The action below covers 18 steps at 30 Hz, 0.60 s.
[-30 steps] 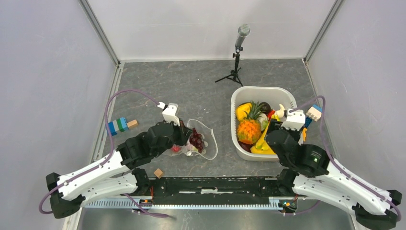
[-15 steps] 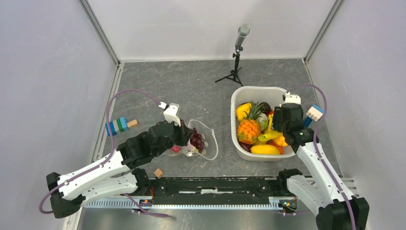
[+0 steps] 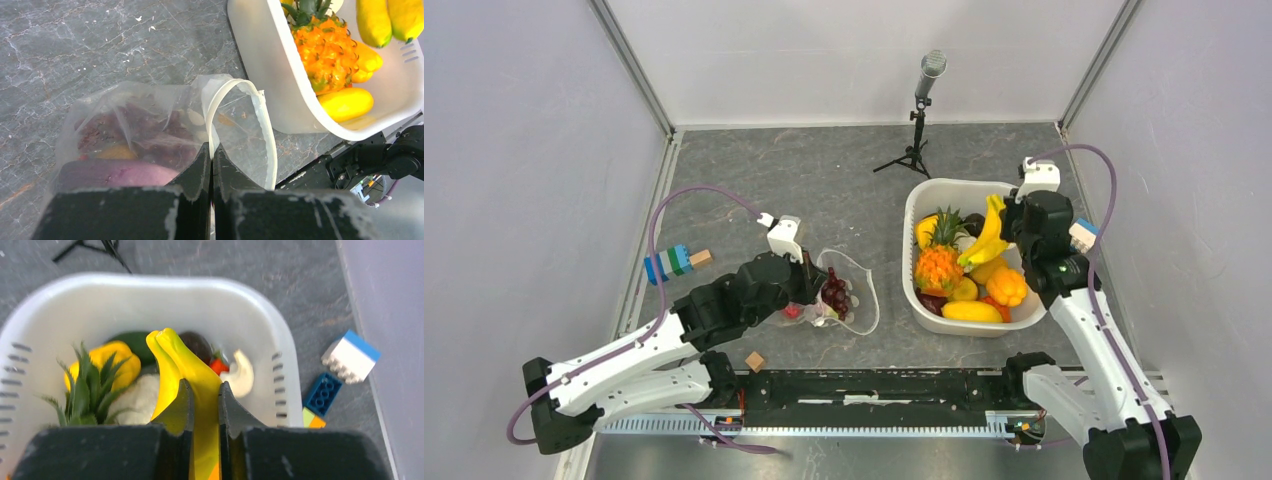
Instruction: Place the food in the zip-top bag and seal the zipper
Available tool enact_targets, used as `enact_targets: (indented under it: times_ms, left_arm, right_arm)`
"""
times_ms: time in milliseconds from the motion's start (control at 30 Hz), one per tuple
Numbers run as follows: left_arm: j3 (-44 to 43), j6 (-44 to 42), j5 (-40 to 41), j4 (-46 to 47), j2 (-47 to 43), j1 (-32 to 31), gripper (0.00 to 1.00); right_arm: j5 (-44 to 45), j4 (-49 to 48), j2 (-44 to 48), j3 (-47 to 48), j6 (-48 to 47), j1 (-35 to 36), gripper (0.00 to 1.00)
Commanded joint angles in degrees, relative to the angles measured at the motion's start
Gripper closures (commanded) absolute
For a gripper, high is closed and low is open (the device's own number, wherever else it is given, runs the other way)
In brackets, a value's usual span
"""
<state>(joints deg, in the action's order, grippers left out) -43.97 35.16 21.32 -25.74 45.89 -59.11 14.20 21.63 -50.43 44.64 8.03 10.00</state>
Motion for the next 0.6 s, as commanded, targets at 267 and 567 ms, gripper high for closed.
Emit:
enact_targets:
  times_ms: [267, 567]
  left_arm:
    - [-1.2, 0.0, 1.0, 0.6, -1.1, 0.3, 0.98]
    - [-0.2, 0.0, 1.8, 0.9, -1.0, 0.4, 0.97]
  right_arm:
    - [-13.2, -9.6, -13.1, 4.6, -10.0, -0.1, 0.61]
    - [-7.4, 1.5, -7.5, 10.9, -6.8, -0.2, 0.23]
